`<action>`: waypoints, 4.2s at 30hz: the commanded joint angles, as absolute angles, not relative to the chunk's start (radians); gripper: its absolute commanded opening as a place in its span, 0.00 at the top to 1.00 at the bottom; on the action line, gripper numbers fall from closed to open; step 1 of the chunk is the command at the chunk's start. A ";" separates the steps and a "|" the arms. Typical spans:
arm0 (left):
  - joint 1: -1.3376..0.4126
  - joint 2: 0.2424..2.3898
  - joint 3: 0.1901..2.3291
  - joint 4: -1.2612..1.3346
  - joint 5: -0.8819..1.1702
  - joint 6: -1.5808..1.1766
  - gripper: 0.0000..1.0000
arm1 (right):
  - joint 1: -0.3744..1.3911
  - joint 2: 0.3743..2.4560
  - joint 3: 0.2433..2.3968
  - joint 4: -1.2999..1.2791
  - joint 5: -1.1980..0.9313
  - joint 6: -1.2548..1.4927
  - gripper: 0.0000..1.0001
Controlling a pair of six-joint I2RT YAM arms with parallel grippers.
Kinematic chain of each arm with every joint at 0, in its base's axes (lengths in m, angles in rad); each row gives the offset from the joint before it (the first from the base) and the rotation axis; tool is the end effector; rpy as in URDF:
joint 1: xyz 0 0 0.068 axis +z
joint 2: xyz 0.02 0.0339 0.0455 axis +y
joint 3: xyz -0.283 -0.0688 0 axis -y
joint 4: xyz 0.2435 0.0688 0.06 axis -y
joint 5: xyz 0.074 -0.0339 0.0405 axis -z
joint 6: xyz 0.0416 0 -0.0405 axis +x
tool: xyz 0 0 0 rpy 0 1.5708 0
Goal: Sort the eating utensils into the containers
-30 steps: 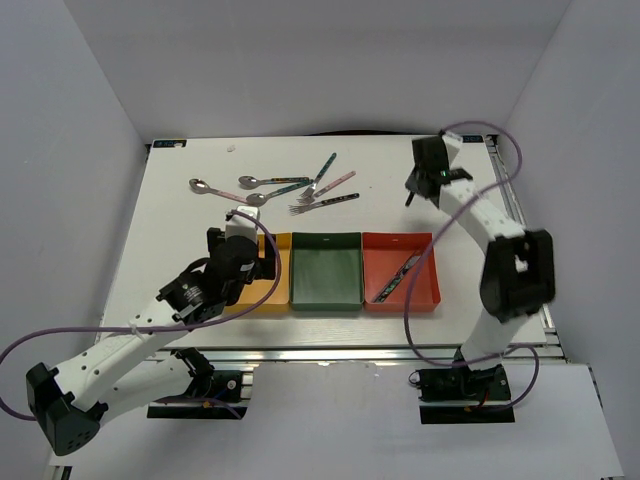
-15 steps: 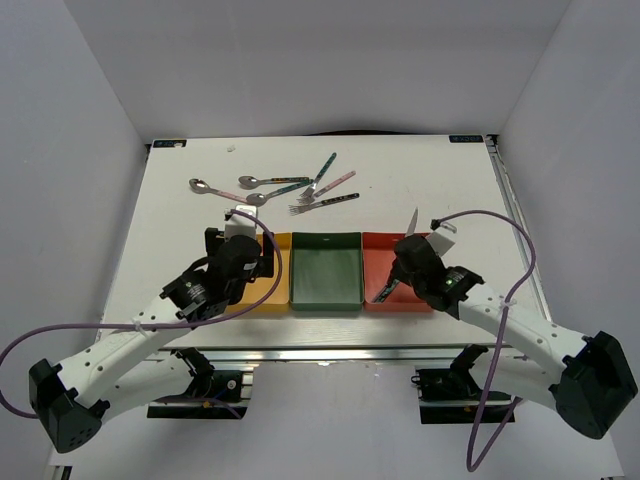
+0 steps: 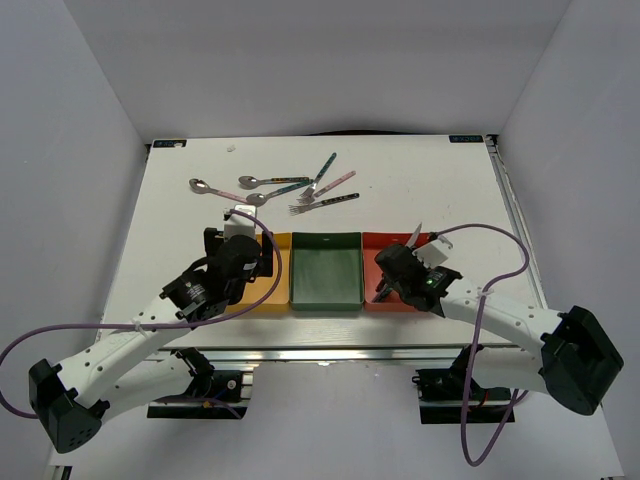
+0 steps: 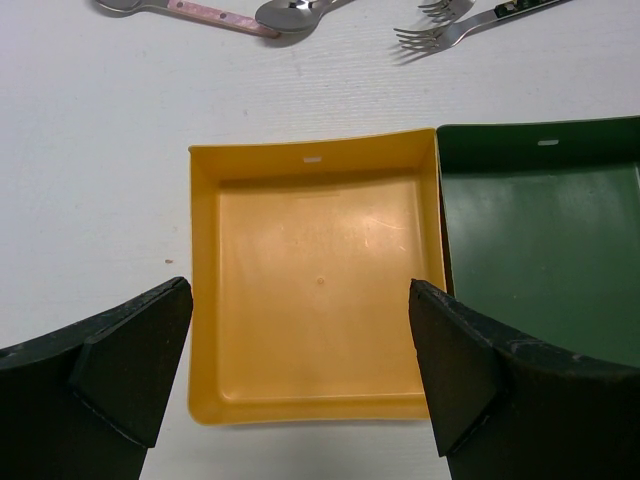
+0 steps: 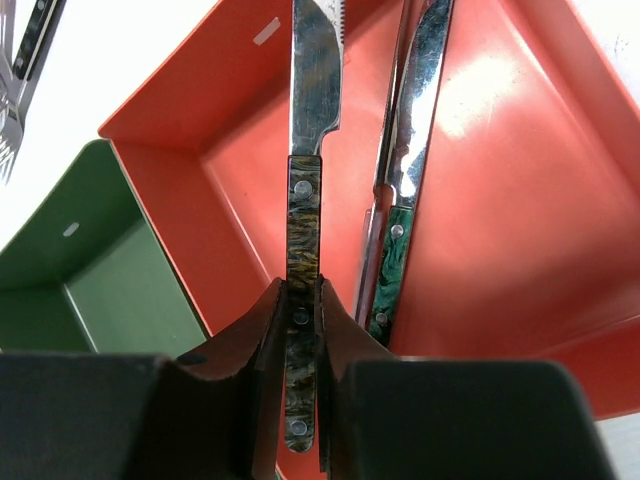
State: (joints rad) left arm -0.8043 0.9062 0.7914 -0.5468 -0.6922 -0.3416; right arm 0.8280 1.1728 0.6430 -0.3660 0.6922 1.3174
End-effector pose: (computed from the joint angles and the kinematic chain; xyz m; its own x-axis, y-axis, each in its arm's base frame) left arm 0.1425 -0.1097 0.3028 -0.4703 0.1166 -0.8748 0.0507 0.9932 0.1051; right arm 0.1663 0.1419 0.2203 -0.4202 0.6443 -0.6390 0.4366 0.7609 0.4800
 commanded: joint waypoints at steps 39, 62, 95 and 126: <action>-0.805 0.897 0.805 -0.598 -0.854 -0.391 0.02 | 0.534 2.112 1.767 -0.391 -0.158 -0.491 0.19; -0.804 0.920 0.798 -0.578 -0.801 -0.370 0.02 | 0.459 2.497 2.129 -0.548 -0.377 -0.701 0.39; -0.804 0.882 0.810 -0.621 -0.888 -0.419 0.02 | 0.604 1.961 1.810 -0.262 -0.244 -0.502 1.00; -0.801 0.641 0.839 -0.744 -1.207 -0.569 0.02 | 1.104 2.032 1.611 -0.218 0.193 0.353 1.00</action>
